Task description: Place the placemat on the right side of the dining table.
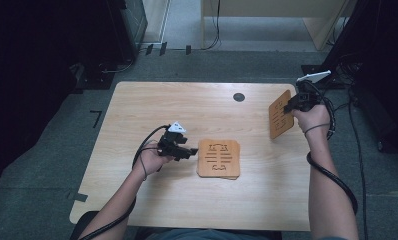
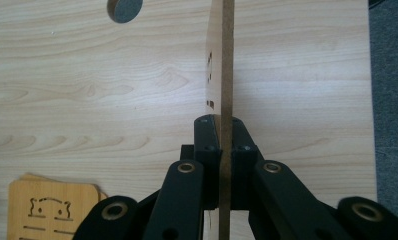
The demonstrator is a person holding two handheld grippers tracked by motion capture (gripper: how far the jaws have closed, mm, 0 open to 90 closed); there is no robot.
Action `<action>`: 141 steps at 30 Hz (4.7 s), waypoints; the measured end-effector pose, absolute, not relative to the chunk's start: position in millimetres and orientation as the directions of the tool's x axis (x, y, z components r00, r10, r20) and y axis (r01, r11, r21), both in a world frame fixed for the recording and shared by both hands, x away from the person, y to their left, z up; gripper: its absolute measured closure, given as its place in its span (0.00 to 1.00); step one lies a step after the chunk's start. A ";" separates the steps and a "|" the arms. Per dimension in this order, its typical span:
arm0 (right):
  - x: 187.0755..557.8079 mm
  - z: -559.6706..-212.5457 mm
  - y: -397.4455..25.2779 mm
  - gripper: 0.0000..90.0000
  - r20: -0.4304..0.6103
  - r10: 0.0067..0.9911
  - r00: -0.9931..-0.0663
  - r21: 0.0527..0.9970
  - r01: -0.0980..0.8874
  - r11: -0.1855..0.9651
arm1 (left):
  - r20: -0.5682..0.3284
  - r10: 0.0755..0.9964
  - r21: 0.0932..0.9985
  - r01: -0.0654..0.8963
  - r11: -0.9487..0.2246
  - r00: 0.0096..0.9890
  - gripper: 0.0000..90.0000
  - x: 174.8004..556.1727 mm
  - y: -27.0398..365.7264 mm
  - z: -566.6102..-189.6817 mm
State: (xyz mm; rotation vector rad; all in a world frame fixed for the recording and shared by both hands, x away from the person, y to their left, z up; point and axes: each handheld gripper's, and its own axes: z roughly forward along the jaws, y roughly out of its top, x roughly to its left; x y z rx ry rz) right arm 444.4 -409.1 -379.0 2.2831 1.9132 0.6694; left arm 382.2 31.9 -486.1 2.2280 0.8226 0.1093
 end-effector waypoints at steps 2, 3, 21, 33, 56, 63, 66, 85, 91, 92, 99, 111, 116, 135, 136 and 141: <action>447.3 -378.3 -412.3 0.97 0.271 0.954 0.128 0.333 0.918 -0.217 | -0.164 0.592 0.677 0.527 -0.514 0.789 0.34 382.4 32.0 -486.0; 448.4 -377.5 -414.4 0.97 0.277 0.952 0.132 0.336 0.915 -0.225 | -0.164 0.591 0.677 0.526 -0.515 0.790 0.34 382.4 32.0 -485.9; 463.3 -390.0 -421.7 0.97 0.309 0.943 0.126 0.323 0.918 -0.229 | -0.153 0.582 0.672 0.516 -0.531 0.799 0.34 382.0 28.5 -488.5; 478.0 -392.8 -420.8 0.96 0.311 0.943 0.123 0.326 0.918 -0.227 | -0.147 0.580 0.669 0.513 -0.538 0.801 0.34 381.3 28.2 -489.2; 473.3 -412.0 -431.4 0.83 0.312 0.944 0.108 0.346 0.913 -0.218 | -0.141 0.571 0.663 0.506 -0.552 0.808 0.33 380.2 25.3 -491.0; 473.5 -416.5 -429.8 0.79 0.290 0.952 0.099 0.355 0.913 -0.203 | -0.137 0.573 0.668 0.502 -0.549 0.808 0.33 380.5 25.5 -490.6; 473.5 -418.7 -428.5 0.77 0.285 0.954 0.097 0.356 0.913 -0.200 | -0.135 0.571 0.668 0.500 -0.551 0.810 0.33 380.6 25.3 -490.7; 474.8 -433.5 -423.8 0.67 0.266 0.959 0.093 0.365 0.912 -0.190 | -0.130 0.572 0.673 0.496 -0.549 0.810 0.33 381.4 27.0 -489.6; 475.7 -437.4 -421.9 0.63 0.259 0.961 0.093 0.366 0.912 -0.187 | -0.132 0.576 0.673 0.499 -0.546 0.807 0.33 381.4 27.6 -489.5; 475.7 -438.7 -422.0 0.63 0.261 0.960 0.098 0.362 0.912 -0.191 | -0.130 0.575 0.672 0.498 -0.548 0.808 0.33 381.5 27.6 -489.5; 474.1 -446.8 -424.5 0.58 0.272 0.957 0.103 0.359 0.912 -0.200 | -0.127 0.570 0.673 0.493 -0.552 0.812 0.33 381.6 26.8 -490.3; 473.1 -457.3 -422.5 0.53 0.235 0.967 0.096 0.362 0.915 -0.179 | -0.124 0.570 0.672 0.492 -0.554 0.812 0.33 381.1 26.0 -490.3; 474.0 -458.5 -420.3 0.55 0.232 0.969 0.090 0.361 0.917 -0.171 | -0.126 0.569 0.673 0.492 -0.553 0.812 0.33 381.1 25.9 -490.5; 463.1 -467.4 -417.7 0.51 0.261 0.965 0.030 0.395 0.909 -0.135 | -0.123 0.570 0.673 0.490 -0.553 0.812 0.33 380.7 24.3 -491.9; 462.3 -467.3 -417.6 0.51 0.259 0.965 0.029 0.396 0.908 -0.134 | -0.122 0.570 0.672 0.491 -0.555 0.812 0.33 380.6 24.1 -492.0; 457.5 -468.1 -414.0 0.46 0.255 0.967 0.020 0.410 0.903 -0.127 | -0.125 0.571 0.669 0.494 -0.556 0.812 0.32 380.5 23.8 -492.3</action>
